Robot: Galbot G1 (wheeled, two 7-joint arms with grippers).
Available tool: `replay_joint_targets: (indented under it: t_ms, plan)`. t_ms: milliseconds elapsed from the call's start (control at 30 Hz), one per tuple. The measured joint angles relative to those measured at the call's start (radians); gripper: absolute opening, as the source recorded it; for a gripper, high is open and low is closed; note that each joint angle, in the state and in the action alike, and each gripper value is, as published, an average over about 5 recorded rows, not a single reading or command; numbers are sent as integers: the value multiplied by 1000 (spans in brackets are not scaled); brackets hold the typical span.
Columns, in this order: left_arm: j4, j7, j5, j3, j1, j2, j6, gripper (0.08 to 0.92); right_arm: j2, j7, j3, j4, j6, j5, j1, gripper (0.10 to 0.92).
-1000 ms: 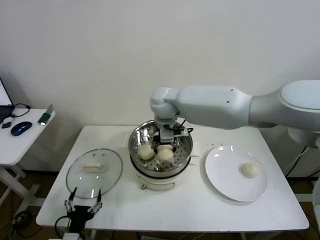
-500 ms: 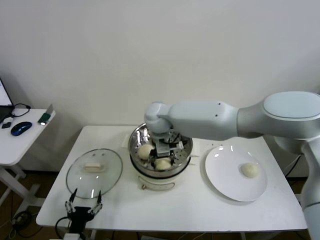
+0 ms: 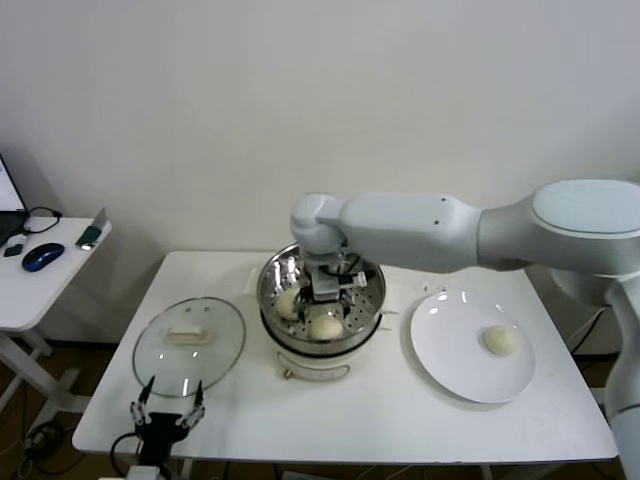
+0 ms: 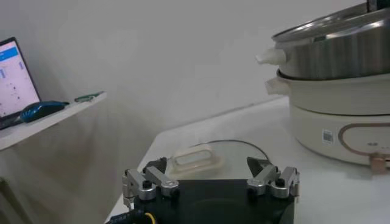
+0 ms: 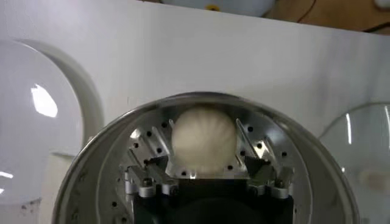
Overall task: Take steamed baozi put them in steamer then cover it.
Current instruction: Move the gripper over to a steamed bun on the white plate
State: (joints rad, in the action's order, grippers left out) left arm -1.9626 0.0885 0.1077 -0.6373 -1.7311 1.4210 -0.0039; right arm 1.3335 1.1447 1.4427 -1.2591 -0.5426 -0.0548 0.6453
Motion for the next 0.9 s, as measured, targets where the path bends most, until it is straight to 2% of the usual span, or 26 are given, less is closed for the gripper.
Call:
replay_joint_targets:
  t_ms: [200, 567, 733, 900]
  plan:
    - [-9, 0, 1, 3, 0, -4, 3, 823, -79, -68, 61, 13, 119, 130, 81, 823]
    - [-16, 0, 4, 16, 3, -4, 6, 823, -351, -178, 163, -41, 524, 450, 157, 823]
    - [-16, 0, 8, 17, 2, -4, 6, 823, -491, -184, 162, -51, 635, 485, 128, 823]
    - [-19, 0, 11, 12, -5, -3, 6, 823, -607, -159, 107, -27, 688, 441, 30, 823]
